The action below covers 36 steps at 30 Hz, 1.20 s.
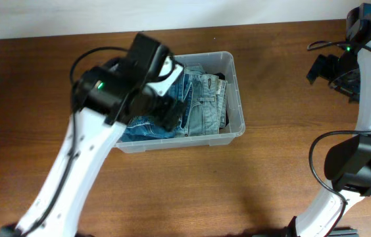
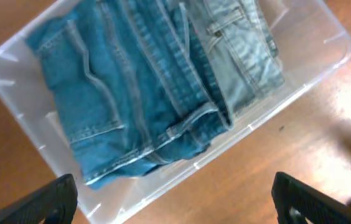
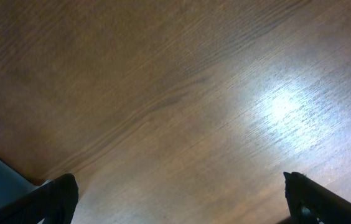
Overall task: Pack container
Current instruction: 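Open the left gripper and withdraw it toward the front left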
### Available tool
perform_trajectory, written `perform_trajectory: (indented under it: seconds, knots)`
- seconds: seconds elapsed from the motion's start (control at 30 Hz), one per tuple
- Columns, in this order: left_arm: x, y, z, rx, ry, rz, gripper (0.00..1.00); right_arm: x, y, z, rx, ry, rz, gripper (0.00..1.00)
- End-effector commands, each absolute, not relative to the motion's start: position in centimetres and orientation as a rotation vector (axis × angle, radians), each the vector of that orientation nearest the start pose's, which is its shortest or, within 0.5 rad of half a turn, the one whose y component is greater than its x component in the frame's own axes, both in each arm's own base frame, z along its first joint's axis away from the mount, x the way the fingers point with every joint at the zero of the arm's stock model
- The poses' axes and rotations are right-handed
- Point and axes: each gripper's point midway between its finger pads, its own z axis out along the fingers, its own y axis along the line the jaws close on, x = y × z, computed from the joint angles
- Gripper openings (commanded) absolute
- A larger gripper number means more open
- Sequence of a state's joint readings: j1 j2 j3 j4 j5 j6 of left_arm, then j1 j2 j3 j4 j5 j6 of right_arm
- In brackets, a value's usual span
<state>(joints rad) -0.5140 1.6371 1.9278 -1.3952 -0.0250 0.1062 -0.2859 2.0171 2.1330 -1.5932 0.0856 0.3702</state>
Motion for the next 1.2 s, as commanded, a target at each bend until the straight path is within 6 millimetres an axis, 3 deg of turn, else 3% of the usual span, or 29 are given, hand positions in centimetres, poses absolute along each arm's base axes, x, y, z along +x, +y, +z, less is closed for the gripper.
perform_trajectory:
  seconds: [0.0,0.2,0.63,1.17]
  knots:
    - [30.2,-14.5,30.0,0.737,2.473,-0.068,0.99,37.2,-12.6,19.4,1.009,2.875,-0.126,0.98]
    - [28.1,-12.0,27.2,0.65,2.364,-0.081,1.0,37.2,-12.6,19.4,1.009,2.875,-0.126,0.98]
    - [26.1,-6.8,20.1,0.367,1.913,-0.1,0.99,37.2,-12.6,19.4,1.009,2.875,-0.126,0.98]
    - [24.9,-2.3,20.4,0.187,1.562,0.004,0.99,37.2,-12.6,19.4,1.009,2.875,-0.126,0.98]
